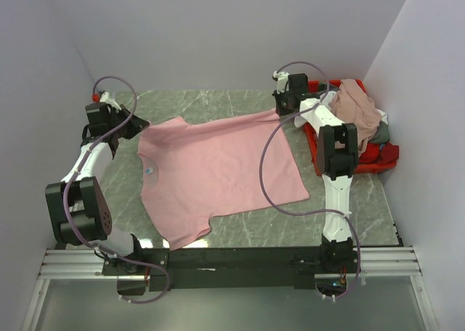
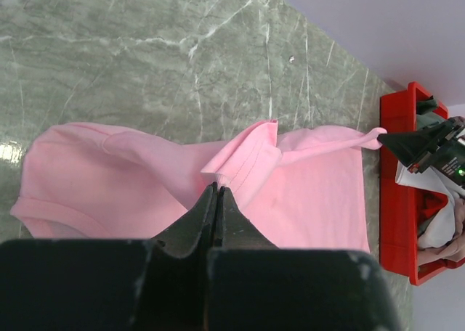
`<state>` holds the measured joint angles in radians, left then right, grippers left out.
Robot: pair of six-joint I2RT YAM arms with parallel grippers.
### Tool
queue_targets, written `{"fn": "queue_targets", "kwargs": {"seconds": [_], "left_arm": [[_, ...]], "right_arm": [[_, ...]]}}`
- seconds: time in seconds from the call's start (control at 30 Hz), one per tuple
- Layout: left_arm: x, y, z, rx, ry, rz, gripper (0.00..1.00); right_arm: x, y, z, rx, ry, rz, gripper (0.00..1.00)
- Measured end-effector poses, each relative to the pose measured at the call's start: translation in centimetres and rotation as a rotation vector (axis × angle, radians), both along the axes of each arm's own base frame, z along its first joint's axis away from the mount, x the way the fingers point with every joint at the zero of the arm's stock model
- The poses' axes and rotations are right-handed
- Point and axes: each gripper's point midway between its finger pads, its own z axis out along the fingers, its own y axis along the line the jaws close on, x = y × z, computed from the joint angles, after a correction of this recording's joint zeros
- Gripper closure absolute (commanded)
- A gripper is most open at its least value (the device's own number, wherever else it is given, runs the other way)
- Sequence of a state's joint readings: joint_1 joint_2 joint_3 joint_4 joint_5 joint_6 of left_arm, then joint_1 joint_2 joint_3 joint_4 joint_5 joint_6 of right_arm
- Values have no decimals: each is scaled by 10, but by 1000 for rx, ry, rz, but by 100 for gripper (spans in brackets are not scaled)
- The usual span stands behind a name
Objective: Fold and stack the t-shirts
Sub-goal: Fold the tshirt
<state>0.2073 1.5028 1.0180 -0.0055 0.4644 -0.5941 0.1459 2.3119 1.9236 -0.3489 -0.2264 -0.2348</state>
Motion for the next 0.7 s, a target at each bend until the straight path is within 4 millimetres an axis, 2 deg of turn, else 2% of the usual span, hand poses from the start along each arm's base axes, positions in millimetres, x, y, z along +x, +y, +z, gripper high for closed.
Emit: {"fn": "queue_targets", "kwargs": {"seconds": [0.23,0.7], "left_arm": [[-7,0,-9,-1,29,9,100],[-32,-3,-21,1,80,18,100]], "right_arm": [[-11,-4,-16,-18,35,0,100],[-13,-7,-14,-28,25,3,97]]}}
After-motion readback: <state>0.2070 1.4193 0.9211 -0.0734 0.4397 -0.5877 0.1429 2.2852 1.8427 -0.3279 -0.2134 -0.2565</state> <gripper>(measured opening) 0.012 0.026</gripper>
